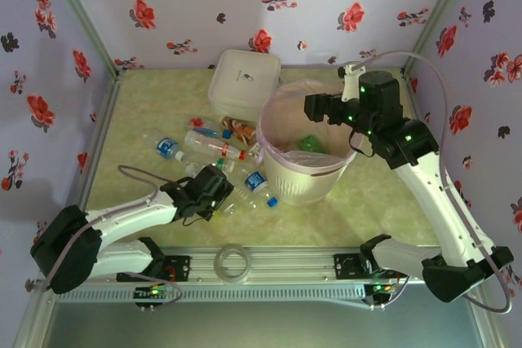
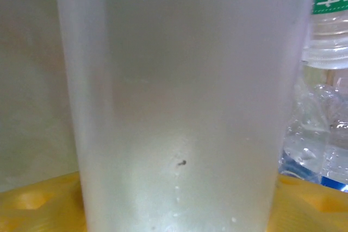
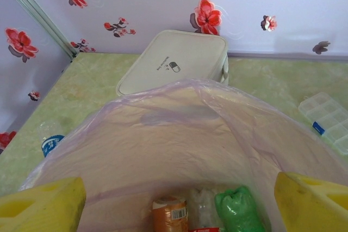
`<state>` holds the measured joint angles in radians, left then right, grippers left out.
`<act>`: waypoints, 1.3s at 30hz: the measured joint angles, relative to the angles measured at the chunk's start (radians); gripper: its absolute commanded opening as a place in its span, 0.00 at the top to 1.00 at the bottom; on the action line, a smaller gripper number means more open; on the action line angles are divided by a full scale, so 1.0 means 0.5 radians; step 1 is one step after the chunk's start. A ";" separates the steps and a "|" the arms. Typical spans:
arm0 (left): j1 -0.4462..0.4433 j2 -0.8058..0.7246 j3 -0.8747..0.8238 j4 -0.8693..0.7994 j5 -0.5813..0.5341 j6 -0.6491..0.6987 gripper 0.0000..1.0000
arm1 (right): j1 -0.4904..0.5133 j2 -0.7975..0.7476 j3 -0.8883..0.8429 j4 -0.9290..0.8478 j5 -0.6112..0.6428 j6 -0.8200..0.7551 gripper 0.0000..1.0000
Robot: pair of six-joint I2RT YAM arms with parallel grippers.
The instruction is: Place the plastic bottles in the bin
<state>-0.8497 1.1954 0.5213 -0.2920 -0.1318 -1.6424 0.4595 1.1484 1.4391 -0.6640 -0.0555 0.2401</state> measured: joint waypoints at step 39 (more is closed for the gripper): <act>0.393 -0.796 0.001 -0.278 -0.506 0.538 1.00 | -0.016 -0.146 -0.224 0.154 -0.336 0.318 0.11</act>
<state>-0.6533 0.7975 0.5217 -0.4313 -0.3847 -1.3735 0.4515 1.0756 1.3273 -0.5869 -0.2234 0.3992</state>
